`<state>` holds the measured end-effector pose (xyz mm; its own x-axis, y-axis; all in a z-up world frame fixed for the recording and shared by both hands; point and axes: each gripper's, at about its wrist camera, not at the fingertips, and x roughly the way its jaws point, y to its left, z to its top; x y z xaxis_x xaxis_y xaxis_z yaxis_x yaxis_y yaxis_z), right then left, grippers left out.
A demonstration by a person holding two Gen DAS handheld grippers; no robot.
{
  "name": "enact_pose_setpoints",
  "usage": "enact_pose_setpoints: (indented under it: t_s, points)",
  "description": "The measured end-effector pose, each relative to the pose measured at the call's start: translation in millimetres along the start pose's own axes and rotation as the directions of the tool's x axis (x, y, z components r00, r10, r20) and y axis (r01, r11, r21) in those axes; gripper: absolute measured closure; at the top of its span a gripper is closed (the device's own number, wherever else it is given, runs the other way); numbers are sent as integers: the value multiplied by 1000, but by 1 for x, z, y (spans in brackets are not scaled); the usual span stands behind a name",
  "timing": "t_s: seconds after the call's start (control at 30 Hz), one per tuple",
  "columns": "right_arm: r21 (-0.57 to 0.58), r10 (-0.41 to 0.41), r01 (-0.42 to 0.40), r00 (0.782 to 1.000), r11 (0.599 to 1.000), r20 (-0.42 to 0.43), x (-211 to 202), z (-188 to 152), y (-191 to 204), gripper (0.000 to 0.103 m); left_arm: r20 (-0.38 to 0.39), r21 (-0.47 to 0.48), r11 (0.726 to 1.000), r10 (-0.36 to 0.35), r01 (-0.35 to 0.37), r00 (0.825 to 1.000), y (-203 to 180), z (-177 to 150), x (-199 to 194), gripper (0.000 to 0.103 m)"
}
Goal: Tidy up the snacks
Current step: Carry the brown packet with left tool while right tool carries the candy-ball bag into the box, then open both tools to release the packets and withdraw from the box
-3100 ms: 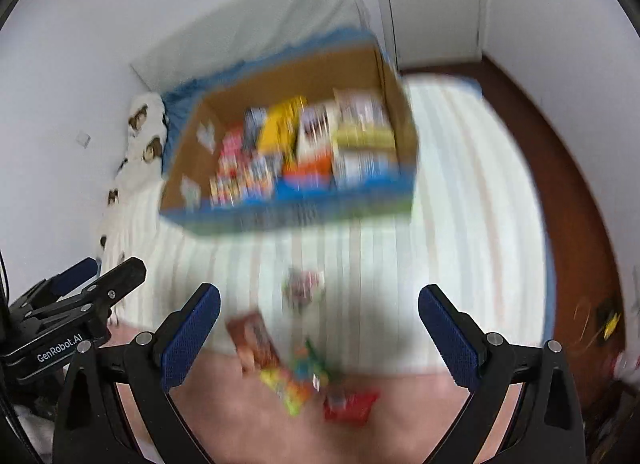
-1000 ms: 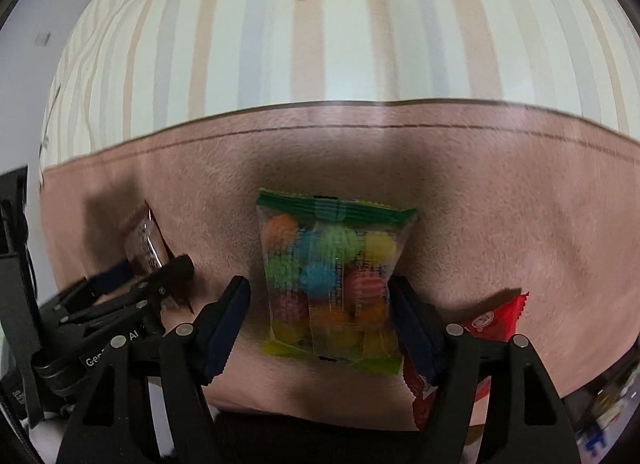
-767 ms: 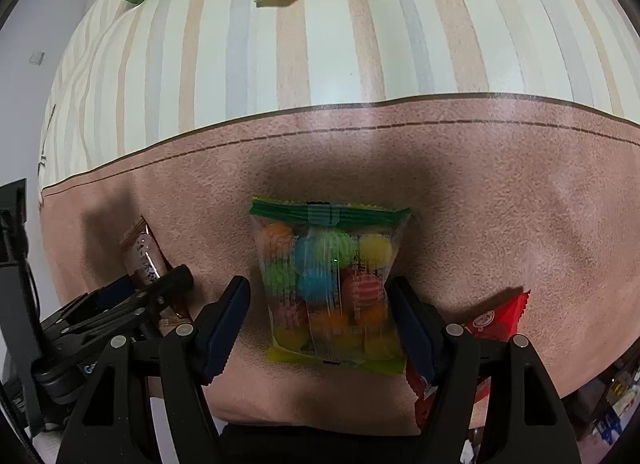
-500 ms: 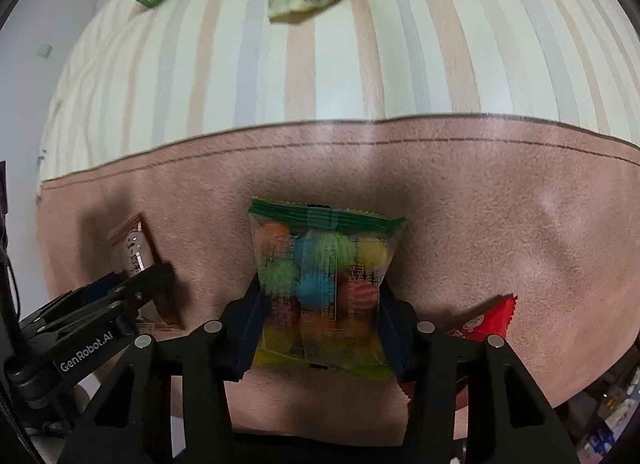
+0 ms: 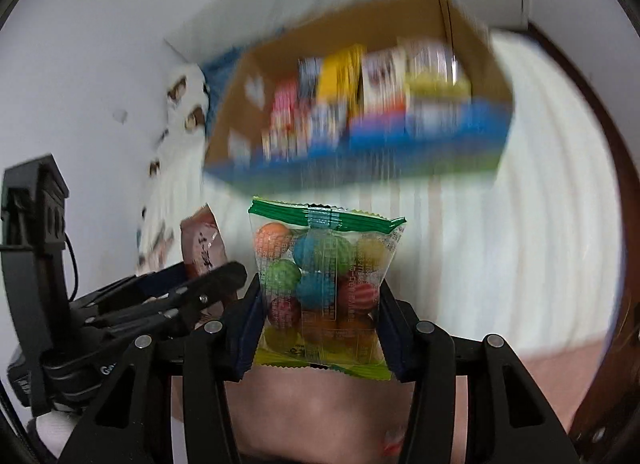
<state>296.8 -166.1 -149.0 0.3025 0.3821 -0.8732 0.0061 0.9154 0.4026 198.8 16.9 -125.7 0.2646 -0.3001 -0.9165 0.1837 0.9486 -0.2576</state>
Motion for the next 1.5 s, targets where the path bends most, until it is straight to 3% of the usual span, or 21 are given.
enact_pose_setpoints:
  t_s: [0.07,0.2,0.33,0.5,0.53,0.57,0.6,0.63,0.7,1.0,1.27,1.5]
  points:
    - [-26,-31,32,999,999,44,-10,37,2,50,21,16,1000,-2,2,1000,-3,36,-5,48]
    - [-39,-117,119,991,992,64,-15,113,-12,50,38,43,997,70,-71,997,3,98,2,48]
    - [-4,-169,169,986,986,-8,19,166,-35,50,14,39,991,125,-126,992,23,146,30,48]
    - [30,-232,236,967,971,-106,71,193,-71,49,-112,26,991,133,-131,985,45,181,83,47]
    - [25,-255,259,961,965,-110,77,191,-76,35,-141,30,991,130,-127,981,47,181,92,44]
    - [4,-295,298,946,954,-135,89,194,-80,10,-160,35,990,139,-136,977,49,183,100,30]
    - [4,-300,305,940,952,-159,96,194,-82,5,-171,29,989,145,-142,975,51,186,107,21]
    - [8,-282,289,942,957,-182,99,192,-86,5,-174,23,990,139,-137,975,52,186,109,7]
    - [2,-301,307,934,952,-192,104,192,-87,5,-178,-2,992,124,-126,976,56,185,116,6]
    - [29,-304,313,937,949,-169,100,194,-89,5,-192,7,994,112,-113,975,51,173,123,6]
    - [39,-305,312,943,949,-132,89,174,-86,5,-63,31,984,176,-175,982,38,160,93,6]
    - [-3,-330,330,944,944,-18,59,154,-63,5,30,22,982,186,-187,982,32,143,60,6]
